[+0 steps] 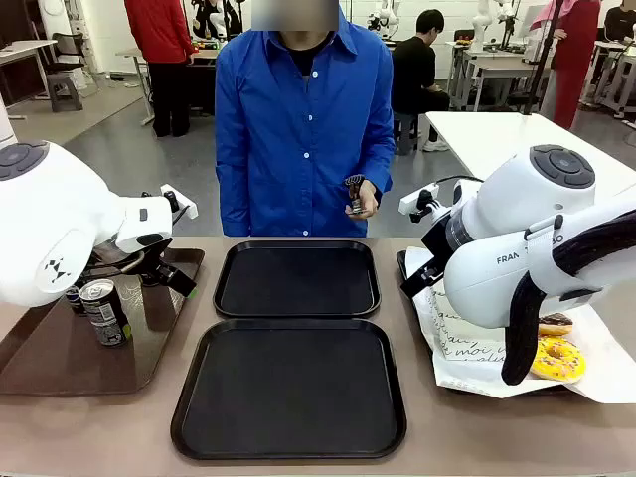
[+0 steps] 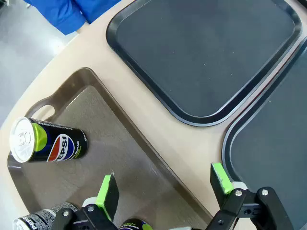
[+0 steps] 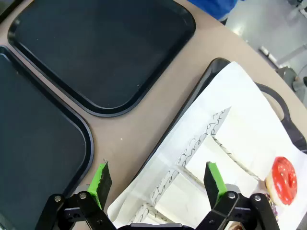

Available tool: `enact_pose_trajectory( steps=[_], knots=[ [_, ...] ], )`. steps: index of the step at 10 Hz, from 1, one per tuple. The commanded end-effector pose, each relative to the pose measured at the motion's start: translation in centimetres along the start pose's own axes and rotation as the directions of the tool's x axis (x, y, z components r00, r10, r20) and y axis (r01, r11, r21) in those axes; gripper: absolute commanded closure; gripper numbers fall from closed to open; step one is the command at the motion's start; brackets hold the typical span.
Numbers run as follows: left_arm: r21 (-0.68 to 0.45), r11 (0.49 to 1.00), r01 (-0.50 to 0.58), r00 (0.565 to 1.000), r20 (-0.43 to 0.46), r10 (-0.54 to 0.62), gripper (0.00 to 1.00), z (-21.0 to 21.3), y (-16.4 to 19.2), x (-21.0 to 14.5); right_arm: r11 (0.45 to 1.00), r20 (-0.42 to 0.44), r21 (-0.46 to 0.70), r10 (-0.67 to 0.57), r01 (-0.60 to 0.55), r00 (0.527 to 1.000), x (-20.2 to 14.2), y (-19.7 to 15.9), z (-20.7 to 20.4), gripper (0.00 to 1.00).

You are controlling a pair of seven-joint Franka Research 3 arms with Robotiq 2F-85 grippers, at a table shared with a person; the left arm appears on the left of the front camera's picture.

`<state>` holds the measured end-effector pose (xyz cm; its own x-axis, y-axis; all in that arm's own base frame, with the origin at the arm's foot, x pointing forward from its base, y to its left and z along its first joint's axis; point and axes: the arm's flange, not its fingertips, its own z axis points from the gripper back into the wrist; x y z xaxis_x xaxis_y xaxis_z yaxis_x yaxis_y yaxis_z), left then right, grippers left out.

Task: Set up donuts and drinks on trays.
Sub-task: Pick up one Pepsi coke and place it on the Flat Tray.

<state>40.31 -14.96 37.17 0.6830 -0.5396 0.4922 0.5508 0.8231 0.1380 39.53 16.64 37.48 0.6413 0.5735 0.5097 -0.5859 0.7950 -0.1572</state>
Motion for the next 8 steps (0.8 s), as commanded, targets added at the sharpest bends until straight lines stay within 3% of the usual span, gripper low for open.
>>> enact_pose_trajectory(
  steps=[1,8],
  knots=[
    [0.000,1.000,0.000,1.000,0.000,0.000,0.00,0.00,-0.01,0.00,1.000,0.000,0.000,0.000,0.000,1.000,0.00,0.00,0.00,0.00],
    [0.000,1.000,0.000,1.000,0.000,0.000,0.00,0.00,-0.01,0.00,1.000,0.000,0.000,0.000,0.000,1.000,0.00,0.00,0.00,0.00]
  ],
)
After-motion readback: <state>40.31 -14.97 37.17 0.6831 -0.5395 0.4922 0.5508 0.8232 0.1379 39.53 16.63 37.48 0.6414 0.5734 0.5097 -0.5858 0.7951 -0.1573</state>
